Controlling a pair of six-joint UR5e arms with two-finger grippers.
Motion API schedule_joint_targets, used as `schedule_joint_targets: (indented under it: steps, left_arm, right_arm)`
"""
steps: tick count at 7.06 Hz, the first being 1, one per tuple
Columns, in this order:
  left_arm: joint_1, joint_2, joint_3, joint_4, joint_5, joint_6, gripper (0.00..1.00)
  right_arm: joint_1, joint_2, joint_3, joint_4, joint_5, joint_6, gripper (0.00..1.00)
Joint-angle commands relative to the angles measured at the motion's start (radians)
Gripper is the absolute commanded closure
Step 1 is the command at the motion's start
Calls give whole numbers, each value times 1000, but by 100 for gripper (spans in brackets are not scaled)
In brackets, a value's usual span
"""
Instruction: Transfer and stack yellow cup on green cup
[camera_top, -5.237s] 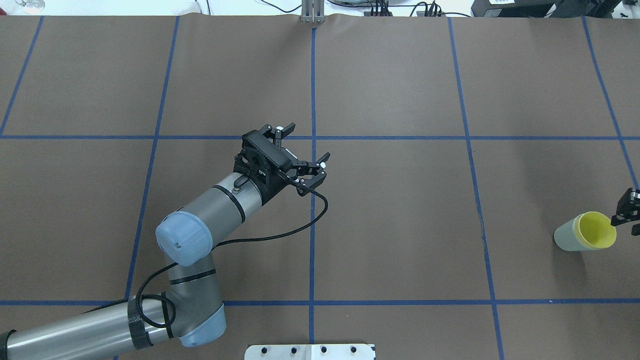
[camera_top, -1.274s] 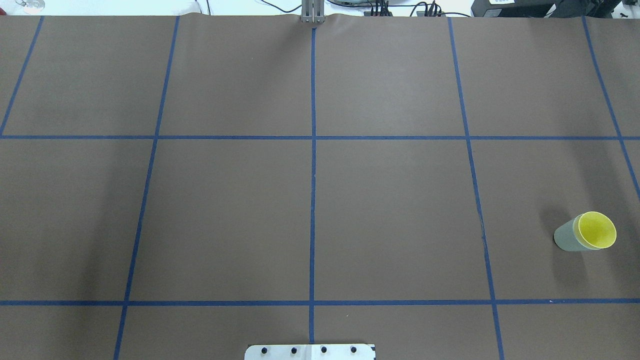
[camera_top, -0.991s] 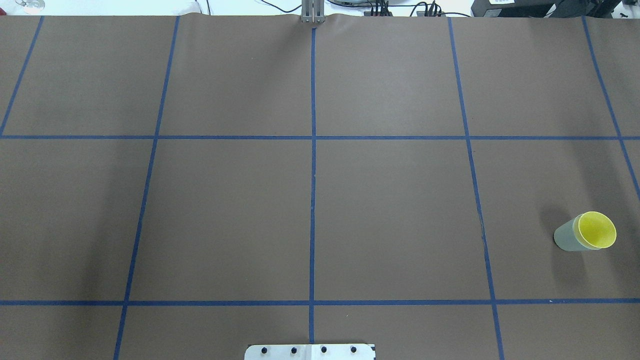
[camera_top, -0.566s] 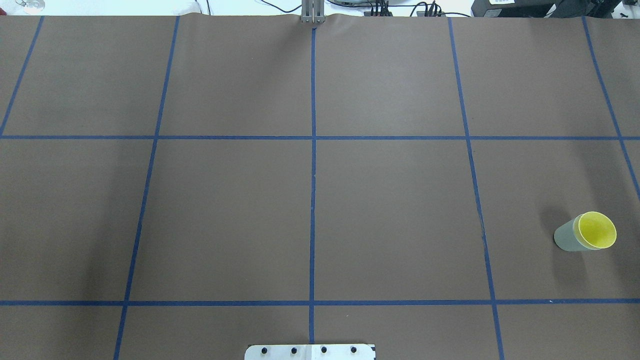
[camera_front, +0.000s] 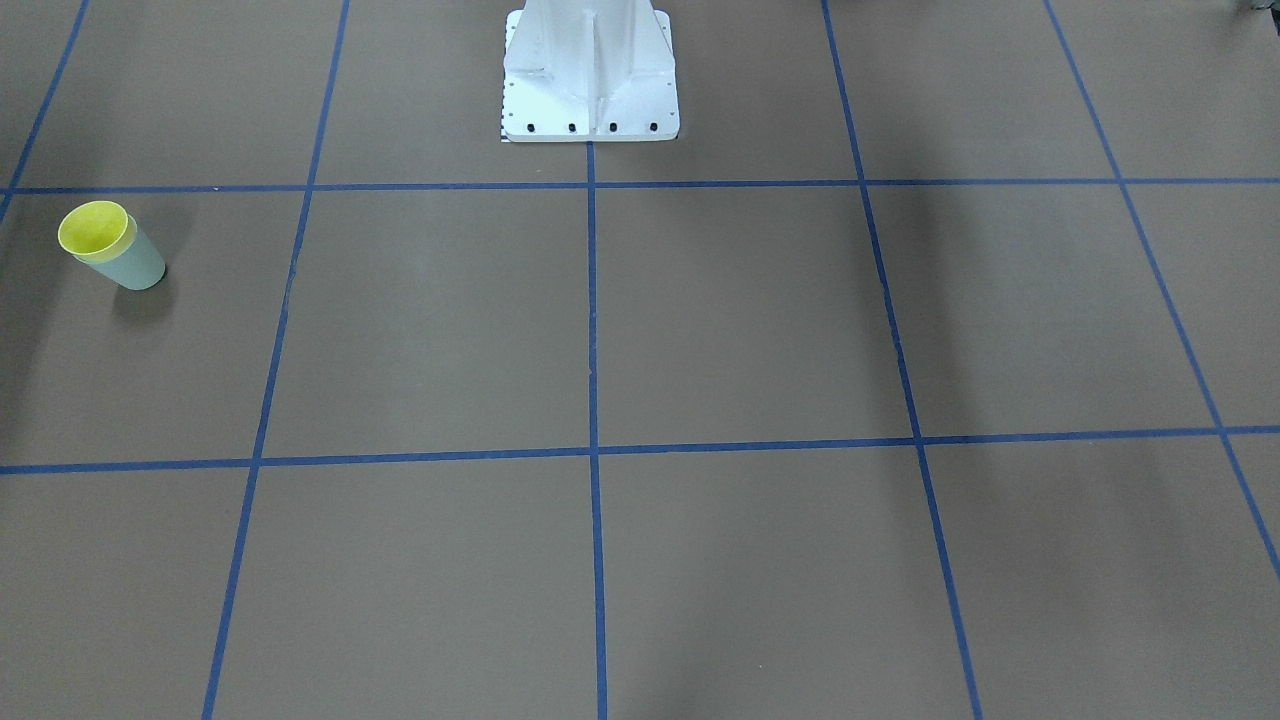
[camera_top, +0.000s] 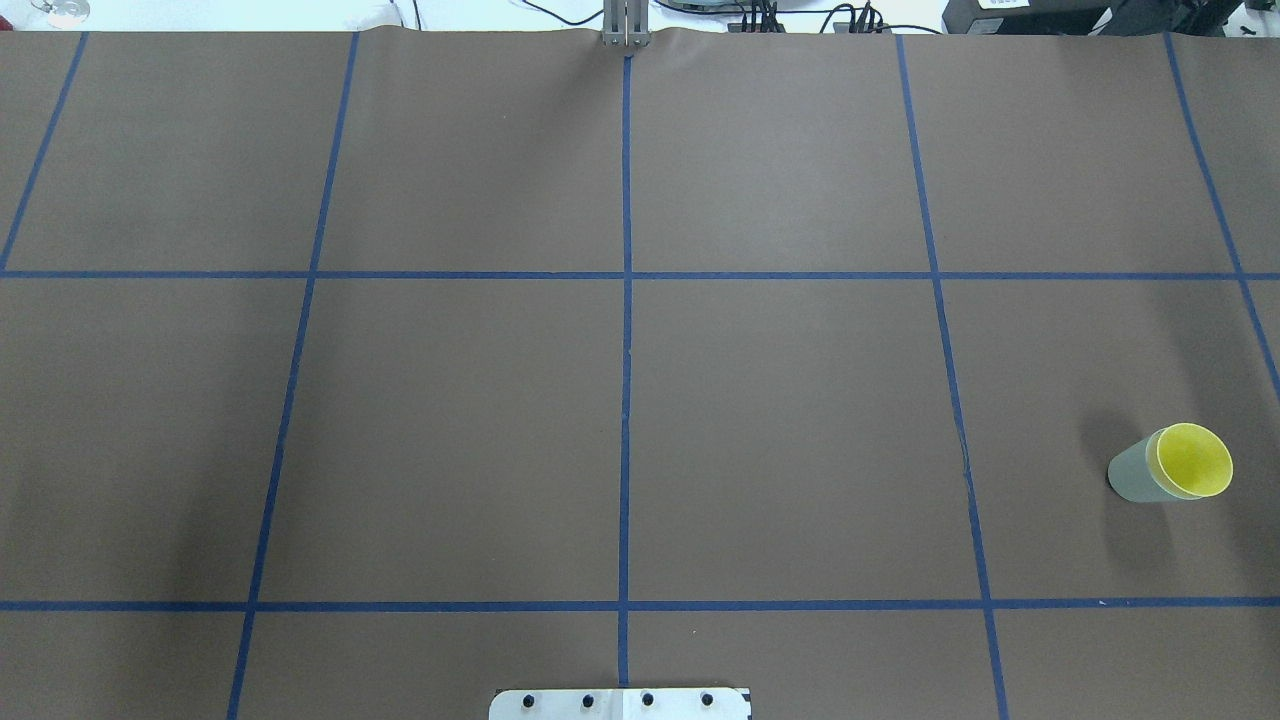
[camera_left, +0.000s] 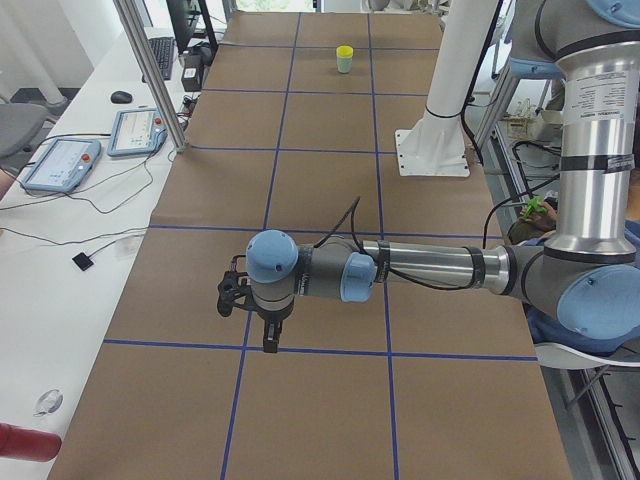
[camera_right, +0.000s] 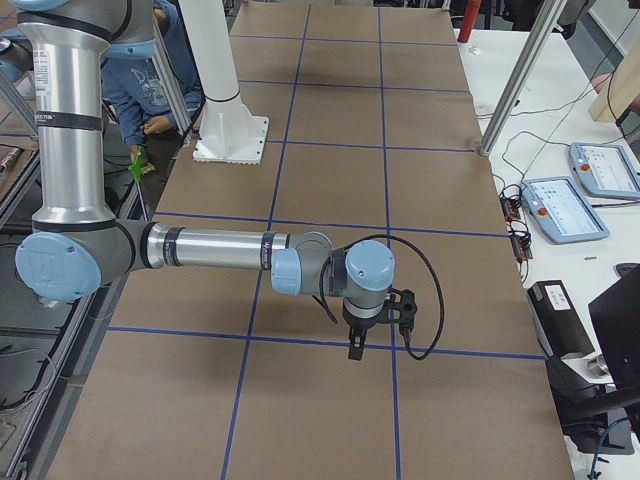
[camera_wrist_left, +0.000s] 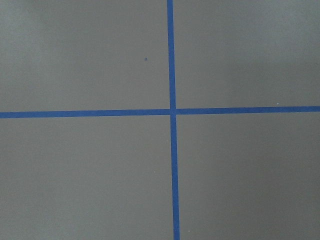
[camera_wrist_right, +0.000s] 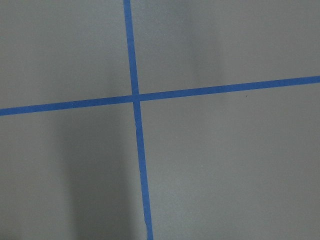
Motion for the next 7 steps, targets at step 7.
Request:
schedule_joint_targets:
  steps: [7]
  left_arm:
    - [9, 25, -116, -10, -31, 3, 0]
  right_arm:
    - [-10, 8, 19, 1, 105, 11, 0]
